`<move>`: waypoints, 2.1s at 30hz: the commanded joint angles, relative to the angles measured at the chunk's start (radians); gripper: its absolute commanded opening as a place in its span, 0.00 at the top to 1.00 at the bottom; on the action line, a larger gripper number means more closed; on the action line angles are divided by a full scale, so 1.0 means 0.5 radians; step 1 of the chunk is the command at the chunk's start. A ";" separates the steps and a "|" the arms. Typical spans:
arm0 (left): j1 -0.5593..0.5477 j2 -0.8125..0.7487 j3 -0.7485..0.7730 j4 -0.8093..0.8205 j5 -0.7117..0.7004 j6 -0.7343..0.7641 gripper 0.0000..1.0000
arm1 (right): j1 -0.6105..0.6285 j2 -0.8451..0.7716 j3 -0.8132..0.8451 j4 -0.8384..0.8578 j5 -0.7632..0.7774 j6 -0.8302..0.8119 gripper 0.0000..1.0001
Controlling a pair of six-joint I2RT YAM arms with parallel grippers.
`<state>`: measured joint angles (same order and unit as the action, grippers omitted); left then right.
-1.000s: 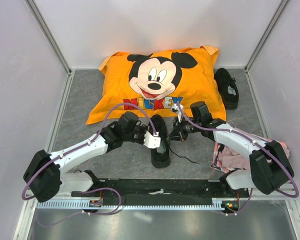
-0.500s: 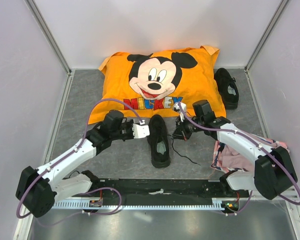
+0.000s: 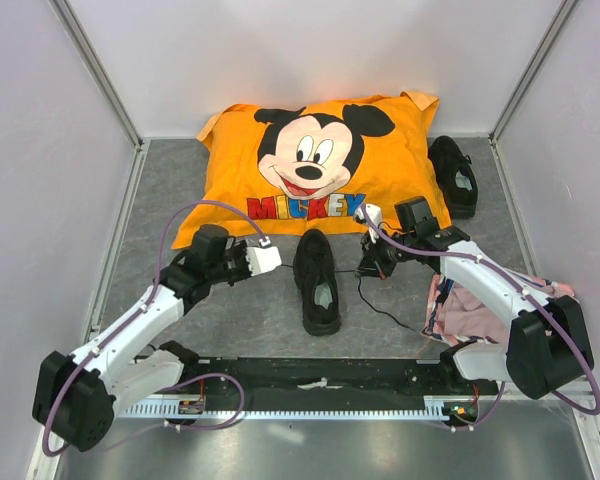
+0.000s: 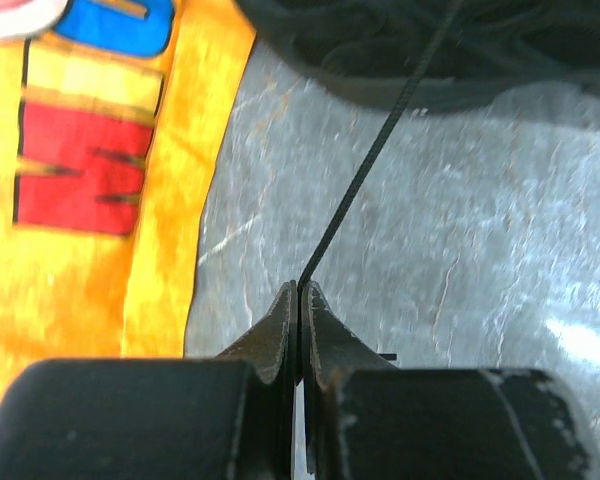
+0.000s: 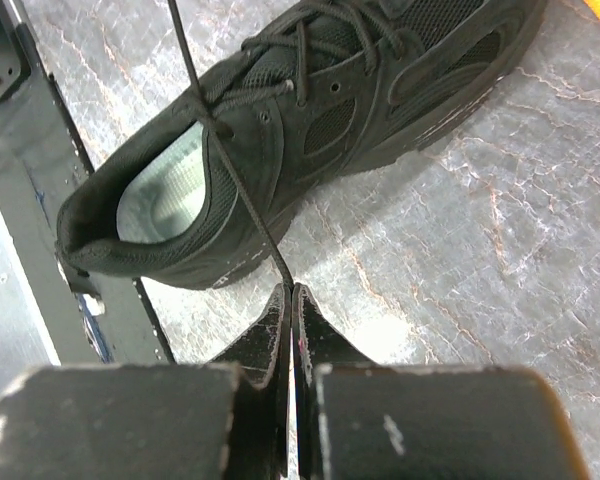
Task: Tie the shoes
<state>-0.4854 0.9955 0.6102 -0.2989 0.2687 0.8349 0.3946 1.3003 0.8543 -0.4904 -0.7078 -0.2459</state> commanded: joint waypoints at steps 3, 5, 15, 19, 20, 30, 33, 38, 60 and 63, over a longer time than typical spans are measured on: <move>0.216 -0.126 -0.073 -0.050 0.002 0.122 0.98 | -0.019 -0.030 0.062 -0.087 -0.045 -0.125 1.00; 0.247 -0.126 -0.082 -0.050 0.021 0.153 0.98 | -0.022 -0.026 0.037 -0.087 -0.057 -0.128 1.00; 0.308 0.058 -0.064 -0.031 0.119 0.297 0.99 | -0.022 0.081 0.037 -0.047 0.057 -0.168 1.00; 0.287 0.214 0.016 -0.120 0.260 0.346 0.99 | -0.013 0.221 0.092 0.027 0.026 -0.131 1.00; 0.275 0.254 0.037 -0.144 0.269 0.340 0.99 | -0.010 0.246 0.132 0.033 0.014 -0.134 1.00; 0.192 0.494 0.169 -0.264 0.285 0.279 0.57 | 0.002 0.379 0.282 -0.062 -0.017 -0.250 0.52; 0.195 0.406 0.179 -0.307 0.328 0.223 0.48 | -0.007 0.305 0.307 -0.173 0.032 -0.370 0.43; 0.201 0.139 0.194 -0.353 0.441 0.039 0.41 | -0.090 -0.032 0.264 -0.249 0.121 -0.514 0.24; 0.032 0.635 0.405 -0.301 0.773 0.153 0.41 | -0.124 0.142 0.206 -0.483 0.118 -0.628 0.07; -0.035 0.767 0.421 -0.237 0.757 0.150 0.45 | -0.124 0.167 0.200 -0.483 0.127 -0.582 0.08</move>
<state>-0.4648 1.3273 0.7734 -0.4618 0.6624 0.8696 0.3313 1.3693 0.9337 -0.7235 -0.6529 -0.5621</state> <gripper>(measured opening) 0.566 0.927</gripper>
